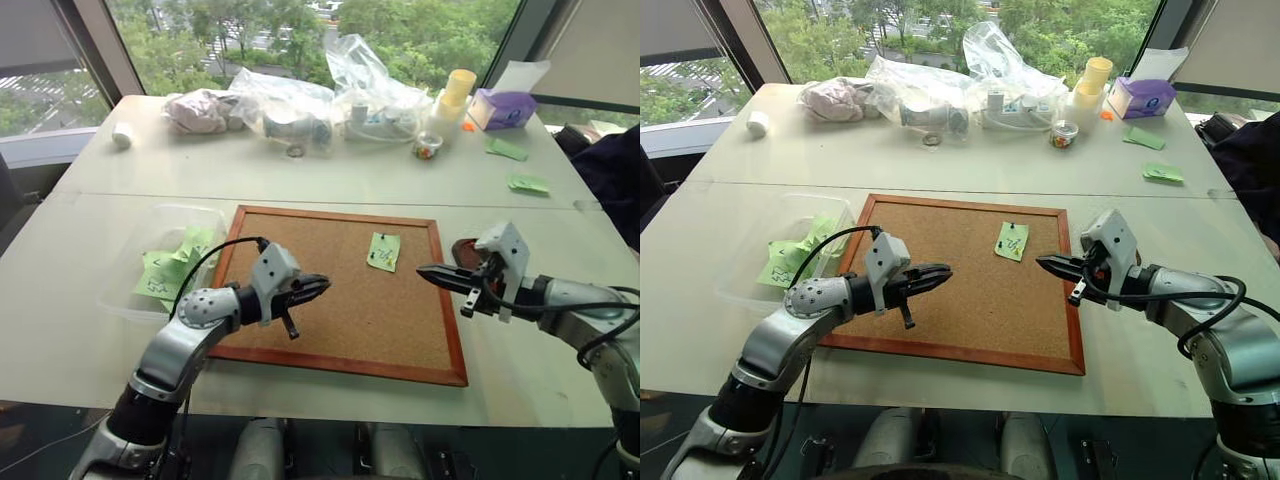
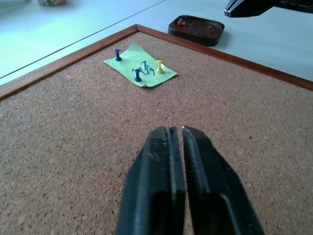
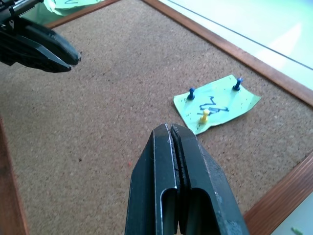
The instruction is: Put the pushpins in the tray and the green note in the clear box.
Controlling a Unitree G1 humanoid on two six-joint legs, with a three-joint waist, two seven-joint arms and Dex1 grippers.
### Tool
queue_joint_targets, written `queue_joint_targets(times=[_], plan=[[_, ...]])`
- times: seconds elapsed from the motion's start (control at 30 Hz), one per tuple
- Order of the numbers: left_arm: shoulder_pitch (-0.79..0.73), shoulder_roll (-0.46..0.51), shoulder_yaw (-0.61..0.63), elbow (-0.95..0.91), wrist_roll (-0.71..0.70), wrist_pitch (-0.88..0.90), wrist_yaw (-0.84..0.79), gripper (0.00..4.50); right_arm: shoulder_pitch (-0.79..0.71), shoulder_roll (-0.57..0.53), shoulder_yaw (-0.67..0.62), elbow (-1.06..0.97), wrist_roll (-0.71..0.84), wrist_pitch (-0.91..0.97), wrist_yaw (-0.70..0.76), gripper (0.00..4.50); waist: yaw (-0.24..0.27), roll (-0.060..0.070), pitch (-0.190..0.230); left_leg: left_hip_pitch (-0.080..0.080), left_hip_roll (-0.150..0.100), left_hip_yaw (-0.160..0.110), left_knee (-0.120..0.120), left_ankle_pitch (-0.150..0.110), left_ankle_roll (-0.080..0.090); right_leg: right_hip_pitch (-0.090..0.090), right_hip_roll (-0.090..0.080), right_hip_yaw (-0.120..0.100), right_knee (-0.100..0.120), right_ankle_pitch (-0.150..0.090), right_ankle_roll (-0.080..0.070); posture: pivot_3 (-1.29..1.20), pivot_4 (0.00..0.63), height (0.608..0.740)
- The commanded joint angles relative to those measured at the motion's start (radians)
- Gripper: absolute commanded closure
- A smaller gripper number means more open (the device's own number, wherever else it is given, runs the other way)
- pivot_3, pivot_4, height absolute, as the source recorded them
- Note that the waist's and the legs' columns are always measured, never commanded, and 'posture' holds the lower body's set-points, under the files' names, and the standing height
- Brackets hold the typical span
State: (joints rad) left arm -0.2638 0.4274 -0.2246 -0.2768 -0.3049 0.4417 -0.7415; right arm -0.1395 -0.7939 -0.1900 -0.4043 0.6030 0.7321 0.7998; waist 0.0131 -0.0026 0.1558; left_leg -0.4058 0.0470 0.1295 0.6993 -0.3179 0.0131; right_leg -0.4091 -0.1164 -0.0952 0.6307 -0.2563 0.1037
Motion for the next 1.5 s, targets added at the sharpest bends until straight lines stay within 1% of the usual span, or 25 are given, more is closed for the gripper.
queue_joint_targets(times=[0.03,0.13,0.27,0.47,0.57,0.63,0.67,0.7,0.93,1.33,1.4,1.43,1.47,1.5], plan=[[-0.049,-0.034,-0.022,0.049,0.033,-0.039,0.010,4.47,-0.049,0.019,0.023,0.024,-0.019,-0.023,-0.016,4.50,0.000,0.000,0.000,0.000,0.000,0.000,0.000,0.000,0.000,0.000,0.000,0.000,0.000,0.000,0.000,0.00,0.150,0.740],[-0.066,-0.049,-0.032,0.085,0.051,-0.045,0.004,4.47,-0.097,0.036,0.046,0.054,-0.032,-0.015,-0.031,4.50,-0.001,0.000,0.000,0.000,0.000,0.000,0.000,0.000,0.000,0.000,0.000,0.000,0.000,0.000,0.000,0.00,0.150,0.740],[-0.064,-0.064,-0.082,0.169,0.115,-0.070,0.014,4.47,-0.216,0.090,0.097,0.177,-0.102,-0.027,-0.094,4.50,-0.003,0.000,0.000,0.000,0.000,0.001,0.000,0.000,0.000,0.000,0.000,0.000,0.000,0.000,0.000,0.00,0.150,0.740],[-0.049,-0.090,-0.080,0.238,0.140,-0.099,0.028,4.47,-0.327,0.142,0.152,0.274,-0.127,0.010,-0.108,4.50,0.000,0.000,0.000,0.000,0.000,0.001,0.000,0.000,0.000,0.000,0.000,0.000,0.000,0.000,0.000,0.00,0.150,0.740],[-0.049,-0.095,-0.077,0.249,0.147,-0.109,0.034,4.50,-0.361,0.162,0.184,0.314,-0.150,-0.003,-0.096,3.66,0.001,0.001,-0.001,0.000,0.000,0.001,0.001,0.000,0.000,0.000,0.000,0.000,0.001,0.000,0.000,0.00,0.150,0.740],[-0.047,-0.098,-0.072,0.247,0.145,-0.110,0.039,4.50,-0.388,0.171,0.229,0.373,-0.212,-0.041,-0.112,2.76,-0.001,0.001,-0.001,0.000,0.000,0.001,0.001,0.000,0.000,0.001,0.000,0.000,0.001,0.000,0.000,0.00,0.150,0.740],[-0.046,-0.099,-0.069,0.246,0.144,-0.111,0.041,4.50,-0.400,0.179,0.241,0.399,-0.231,-0.052,-0.116,2.15,-0.001,0.001,-0.001,0.001,0.000,0.001,0.001,0.000,0.000,0.001,0.000,0.000,0.001,0.000,0.000,0.00,0.150,0.740],[-0.045,-0.099,-0.067,0.245,0.144,-0.112,0.043,4.50,-0.414,0.190,0.250,0.428,-0.244,-0.066,-0.116,1.72,-0.001,0.001,-0.001,0.001,0.000,0.001,0.001,0.000,0.000,0.001,0.000,0.000,0.001,0.000,0.000,0.00,0.150,0.740],[-0.037,-0.102,-0.061,0.238,0.146,-0.115,0.052,4.50,-0.484,0.263,0.267,0.599,-0.306,-0.148,-0.102,1.72,-0.001,0.002,-0.001,0.001,0.000,0.002,0.001,0.000,0.000,0.001,0.000,0.000,0.001,0.000,0.000,0.00,0.150,0.740],[-0.011,-0.098,-0.055,0.195,0.146,-0.093,0.073,4.50,-0.539,0.323,0.279,0.774,-0.376,-0.240,-0.064,1.72,-0.011,0.002,-0.001,0.001,0.000,0.003,0.000,0.001,-0.001,0.000,0.000,0.000,0.001,0.000,0.000,0.00,0.150,0.740],[-0.008,-0.097,-0.054,0.190,0.146,-0.090,0.075,4.50,-0.541,0.328,0.281,0.783,-0.387,-0.250,-0.060,2.24,-0.013,0.002,-0.001,0.001,0.000,0.003,0.000,0.001,-0.002,0.000,0.000,0.000,0.001,0.000,0.000,0.00,0.150,0.740],[-0.007,-0.097,-0.053,0.187,0.147,-0.089,0.076,4.50,-0.541,0.330,0.280,0.785,-0.391,-0.252,-0.059,2.61,-0.014,0.002,-0.001,0.001,0.000,0.003,0.000,0.001,-0.002,0.000,0.000,0.000,0.001,0.000,0.000,0.00,0.150,0.740],[-0.005,-0.097,-0.053,0.186,0.147,-0.088,0.076,4.50,-0.540,0.330,0.280,0.783,-0.394,-0.255,-0.055,3.15,-0.014,0.002,-0.001,0.001,0.000,0.003,0.000,0.001,-0.002,0.000,0.000,0.000,0.001,0.000,0.000,0.00,0.150,0.740],[-0.005,-0.097,-0.052,0.186,0.147,-0.087,0.077,4.50,-0.538,0.328,0.279,0.778,-0.398,-0.257,-0.053,3.53,-0.015,0.002,-0.001,0.001,0.000,0.003,0.000,0.001,-0.002,0.000,0.000,0.000,0.001,0.000,0.000,0.00,0.150,0.740]])
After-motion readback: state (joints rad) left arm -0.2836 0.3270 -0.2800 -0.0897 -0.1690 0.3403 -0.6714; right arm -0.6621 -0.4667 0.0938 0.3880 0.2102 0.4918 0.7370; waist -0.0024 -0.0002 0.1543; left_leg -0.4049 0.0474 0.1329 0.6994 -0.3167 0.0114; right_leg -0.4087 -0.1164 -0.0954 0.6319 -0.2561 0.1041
